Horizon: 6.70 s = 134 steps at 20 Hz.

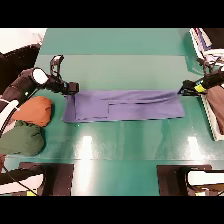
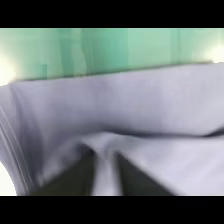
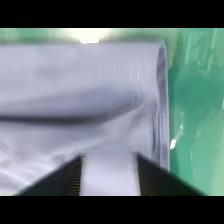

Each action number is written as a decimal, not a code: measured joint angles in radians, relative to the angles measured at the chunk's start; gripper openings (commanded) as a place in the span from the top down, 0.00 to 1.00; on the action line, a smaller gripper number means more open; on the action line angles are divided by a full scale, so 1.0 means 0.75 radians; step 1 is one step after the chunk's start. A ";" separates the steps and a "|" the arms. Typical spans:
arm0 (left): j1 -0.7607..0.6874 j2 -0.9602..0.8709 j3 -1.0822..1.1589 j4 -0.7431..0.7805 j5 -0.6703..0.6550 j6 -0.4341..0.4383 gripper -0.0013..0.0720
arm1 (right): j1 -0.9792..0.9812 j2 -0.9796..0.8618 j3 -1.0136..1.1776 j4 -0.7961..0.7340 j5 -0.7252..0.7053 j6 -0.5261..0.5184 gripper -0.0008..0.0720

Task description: Fold the shirts.

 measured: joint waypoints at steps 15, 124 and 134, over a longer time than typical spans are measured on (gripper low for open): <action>-0.026 -0.037 0.157 -0.196 -0.252 0.015 0.95 | -0.367 -0.181 -0.207 0.364 0.155 -0.259 0.23; 0.006 0.197 0.637 -0.036 -0.404 -0.049 0.95 | -0.813 0.222 0.306 0.507 -0.303 -0.062 0.97; 0.006 0.197 0.637 -0.036 -0.416 0.006 0.95 | -1.041 0.495 -0.104 0.145 -0.045 0.051 0.96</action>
